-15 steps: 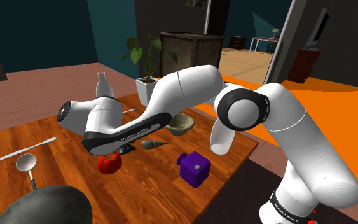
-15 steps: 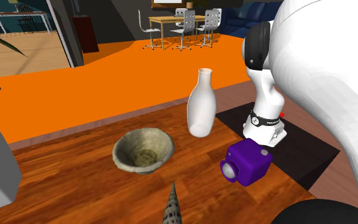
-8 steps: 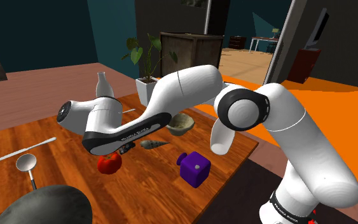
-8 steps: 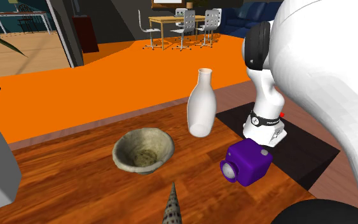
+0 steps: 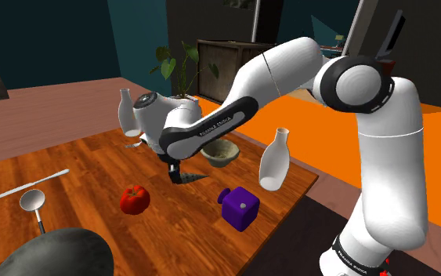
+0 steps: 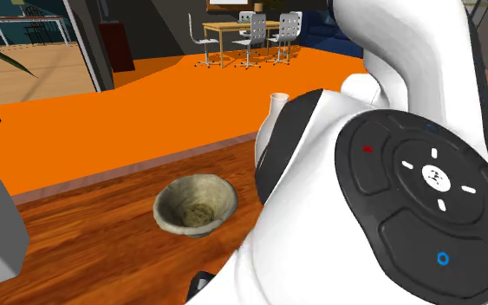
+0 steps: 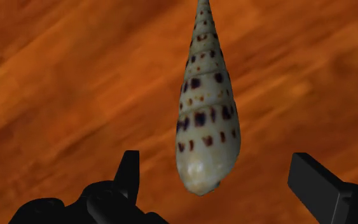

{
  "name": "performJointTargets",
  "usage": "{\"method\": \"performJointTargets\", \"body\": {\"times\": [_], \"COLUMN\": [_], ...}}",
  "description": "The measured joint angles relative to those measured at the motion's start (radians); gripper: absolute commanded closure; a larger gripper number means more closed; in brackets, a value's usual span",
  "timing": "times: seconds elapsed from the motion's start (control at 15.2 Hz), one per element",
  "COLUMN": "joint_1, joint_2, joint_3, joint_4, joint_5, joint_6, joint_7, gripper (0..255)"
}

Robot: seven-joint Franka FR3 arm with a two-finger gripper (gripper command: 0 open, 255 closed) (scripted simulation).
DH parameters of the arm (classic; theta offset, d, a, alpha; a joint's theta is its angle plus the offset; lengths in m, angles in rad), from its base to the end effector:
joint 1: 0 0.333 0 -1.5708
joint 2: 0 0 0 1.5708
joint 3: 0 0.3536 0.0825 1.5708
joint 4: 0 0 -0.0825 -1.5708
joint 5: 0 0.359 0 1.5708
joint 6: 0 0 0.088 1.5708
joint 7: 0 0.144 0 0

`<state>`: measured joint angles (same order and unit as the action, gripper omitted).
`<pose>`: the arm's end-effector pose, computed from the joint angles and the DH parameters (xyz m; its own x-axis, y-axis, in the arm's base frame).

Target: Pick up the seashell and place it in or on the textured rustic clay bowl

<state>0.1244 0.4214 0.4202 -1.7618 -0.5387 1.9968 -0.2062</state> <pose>0.5732 0.2622 0.3485 0.5577 0.8011 -0.2175 0.8260 -0.5097 0.2406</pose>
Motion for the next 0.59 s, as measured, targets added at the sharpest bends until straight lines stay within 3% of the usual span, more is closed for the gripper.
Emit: {"method": "performJointTargets", "body": {"times": [0.2,0.33,0.59], "joint_1": [-0.166,-0.194,-0.197], "joint_2": [-0.163,-0.179,-0.152], "joint_3": [0.041,0.041,0.031], "joint_4": [-0.243,-0.292,-0.315], "joint_5": [0.187,0.220,0.204], "joint_6": [0.254,0.321,0.376], "joint_7": [-0.139,-0.170,-0.160], "gripper": [0,0,0]}}
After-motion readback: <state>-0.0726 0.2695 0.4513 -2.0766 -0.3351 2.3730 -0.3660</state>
